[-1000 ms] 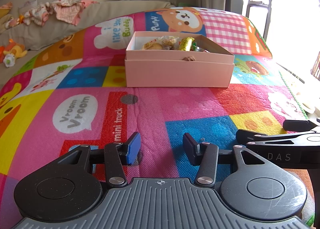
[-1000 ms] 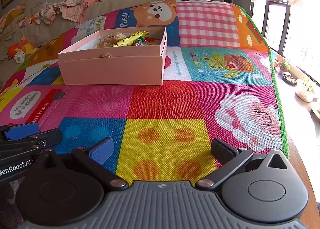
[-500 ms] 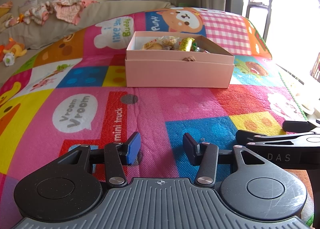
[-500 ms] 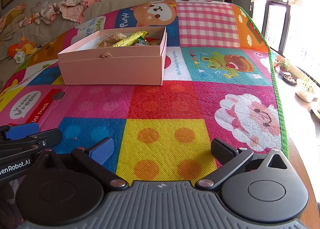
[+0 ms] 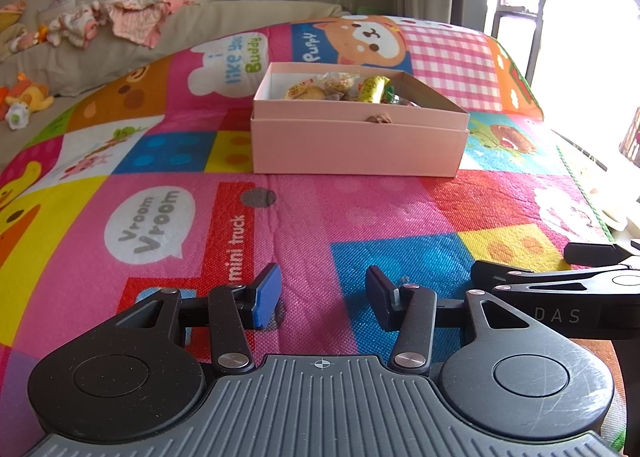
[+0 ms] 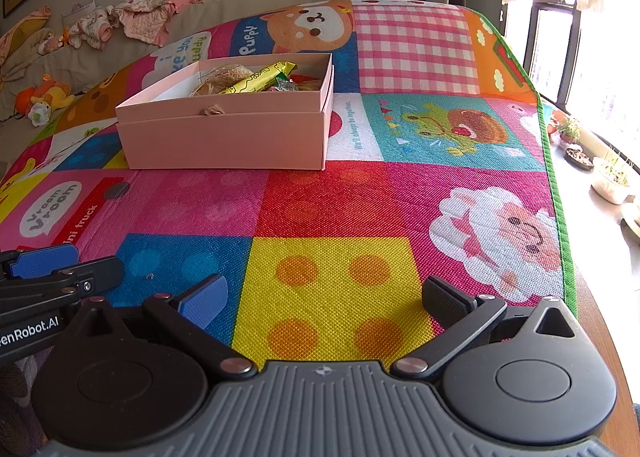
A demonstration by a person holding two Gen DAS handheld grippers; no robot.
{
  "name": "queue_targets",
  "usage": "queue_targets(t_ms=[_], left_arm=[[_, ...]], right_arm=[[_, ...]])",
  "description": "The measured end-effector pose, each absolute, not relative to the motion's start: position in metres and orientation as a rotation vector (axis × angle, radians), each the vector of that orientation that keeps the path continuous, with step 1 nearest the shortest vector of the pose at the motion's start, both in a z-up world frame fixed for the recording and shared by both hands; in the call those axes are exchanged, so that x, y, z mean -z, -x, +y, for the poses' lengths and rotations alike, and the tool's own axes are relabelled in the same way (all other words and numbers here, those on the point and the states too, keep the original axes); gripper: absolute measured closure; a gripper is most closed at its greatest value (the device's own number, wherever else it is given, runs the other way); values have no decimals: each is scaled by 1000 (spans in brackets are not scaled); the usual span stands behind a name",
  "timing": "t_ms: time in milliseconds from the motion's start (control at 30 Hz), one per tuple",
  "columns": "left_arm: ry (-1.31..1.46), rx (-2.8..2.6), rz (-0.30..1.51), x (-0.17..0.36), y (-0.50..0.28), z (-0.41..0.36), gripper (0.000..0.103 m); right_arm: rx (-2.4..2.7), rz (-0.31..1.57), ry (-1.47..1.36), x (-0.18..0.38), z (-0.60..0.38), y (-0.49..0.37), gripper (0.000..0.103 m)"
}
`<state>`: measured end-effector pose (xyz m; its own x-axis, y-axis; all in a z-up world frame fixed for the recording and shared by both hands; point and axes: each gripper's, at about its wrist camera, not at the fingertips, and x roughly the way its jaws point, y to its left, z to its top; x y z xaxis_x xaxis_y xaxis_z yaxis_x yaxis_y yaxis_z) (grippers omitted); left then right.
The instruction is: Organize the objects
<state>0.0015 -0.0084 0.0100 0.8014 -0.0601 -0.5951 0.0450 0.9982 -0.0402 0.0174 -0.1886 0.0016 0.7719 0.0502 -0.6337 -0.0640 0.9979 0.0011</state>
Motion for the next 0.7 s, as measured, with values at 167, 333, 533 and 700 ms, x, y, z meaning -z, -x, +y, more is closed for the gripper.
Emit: queue_targets(t_ms=[167, 333, 533, 700], left_arm=[[25, 57, 639, -10, -1, -8, 50], [21, 55, 639, -10, -1, -9, 50], [26, 57, 638, -10, -1, -9, 50], [31, 58, 638, -10, -2, -8, 51]], right_arm=[[-62, 686, 21, -2, -189, -17, 0], [-62, 686, 21, -2, -189, -17, 0], [-62, 686, 21, -2, -188, -17, 0], [-62, 686, 21, -2, -189, -17, 0]])
